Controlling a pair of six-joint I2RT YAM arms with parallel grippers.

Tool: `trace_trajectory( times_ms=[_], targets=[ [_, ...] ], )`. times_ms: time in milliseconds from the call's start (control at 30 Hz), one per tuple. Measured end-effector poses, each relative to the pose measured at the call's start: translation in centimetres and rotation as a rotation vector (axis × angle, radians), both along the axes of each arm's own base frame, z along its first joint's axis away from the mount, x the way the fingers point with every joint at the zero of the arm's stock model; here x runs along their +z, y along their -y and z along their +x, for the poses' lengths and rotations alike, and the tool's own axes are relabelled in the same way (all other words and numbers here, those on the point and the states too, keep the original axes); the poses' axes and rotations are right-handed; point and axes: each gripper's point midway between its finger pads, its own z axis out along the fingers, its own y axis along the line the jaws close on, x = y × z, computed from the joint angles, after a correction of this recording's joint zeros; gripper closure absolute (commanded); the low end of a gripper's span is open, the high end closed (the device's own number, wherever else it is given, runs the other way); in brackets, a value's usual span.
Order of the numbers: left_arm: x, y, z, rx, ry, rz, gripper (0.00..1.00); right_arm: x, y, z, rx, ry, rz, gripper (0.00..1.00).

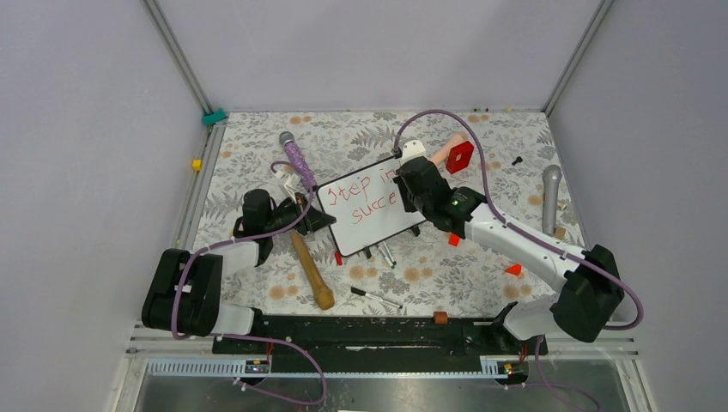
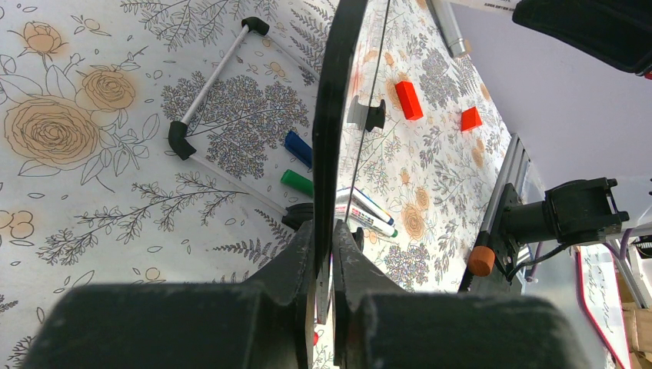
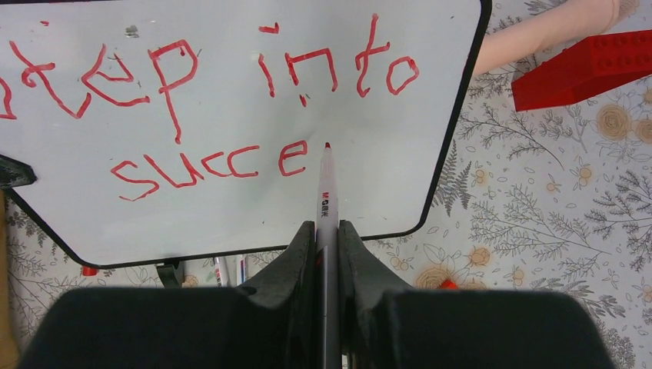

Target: Write a sentence on the whiteboard

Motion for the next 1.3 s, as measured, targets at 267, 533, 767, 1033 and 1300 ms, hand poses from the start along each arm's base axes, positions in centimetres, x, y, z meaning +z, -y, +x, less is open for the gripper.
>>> trace_trajectory(
  times_ms=[267,533,767,1033,1300],
  targets=[
    [0.0,0.0,0.0,0.0,0.0,0.0,1.0,-0.8,0.1,0.4,-0.008,-0.015,-0.014,1.0],
    [0.0,0.0,0.0,0.0,0.0,0.0,1.0,-2.1,0.0,0.5,-0.009,-0.039,-0.037,1.0],
    [0.0,0.0,0.0,0.0,0.0,0.0,1.0,-2.1,-0.1,0.7,-0.012,-0.04,-0.038,1.0],
    [0.0,0.0,0.0,0.0,-0.001,0.0,1.0,-2.5,-0.2,1.1,-0.018,-0.047,-0.047,1.0],
    [0.0,0.0,0.0,0.0,-0.001,0.0,1.0,-2.4,-0.3,1.1,-0.015,-0.048,-0.046,1.0]
  ],
)
